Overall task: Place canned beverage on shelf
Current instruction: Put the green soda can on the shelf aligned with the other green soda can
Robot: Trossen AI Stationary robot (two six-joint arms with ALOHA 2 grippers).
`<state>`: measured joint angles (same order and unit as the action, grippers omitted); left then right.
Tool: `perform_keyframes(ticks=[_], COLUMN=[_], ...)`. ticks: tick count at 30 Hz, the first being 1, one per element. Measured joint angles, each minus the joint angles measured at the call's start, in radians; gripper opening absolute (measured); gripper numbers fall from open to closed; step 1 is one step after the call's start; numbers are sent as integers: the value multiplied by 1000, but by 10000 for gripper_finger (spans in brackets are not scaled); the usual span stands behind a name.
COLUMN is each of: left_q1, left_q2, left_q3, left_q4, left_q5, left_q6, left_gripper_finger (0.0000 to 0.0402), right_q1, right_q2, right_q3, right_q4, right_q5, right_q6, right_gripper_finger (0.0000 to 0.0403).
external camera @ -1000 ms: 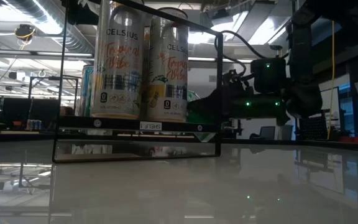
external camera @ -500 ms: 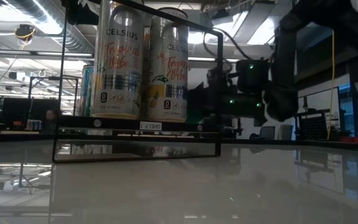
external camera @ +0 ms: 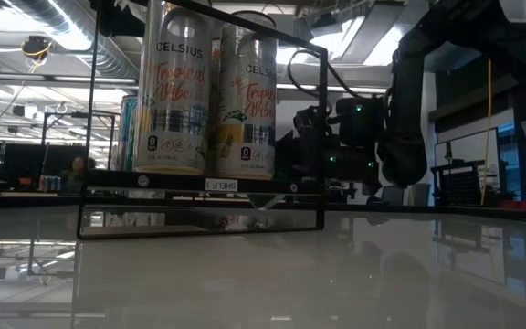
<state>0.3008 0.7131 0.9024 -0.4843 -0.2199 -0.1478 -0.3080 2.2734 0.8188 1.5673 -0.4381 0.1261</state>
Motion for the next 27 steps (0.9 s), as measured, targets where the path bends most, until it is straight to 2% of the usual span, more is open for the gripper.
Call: perform_keyframes(ticks=[27], left_q1=[0], left_q2=[0], left_q3=[0], left_q4=[0], left_q5=[0], left_q6=[0], left_gripper_finger=[383], right_q1=[0], right_q2=[0], right_q3=[0], right_q4=[3], right_q5=[-1], right_q6=[48], right_gripper_finger=[301])
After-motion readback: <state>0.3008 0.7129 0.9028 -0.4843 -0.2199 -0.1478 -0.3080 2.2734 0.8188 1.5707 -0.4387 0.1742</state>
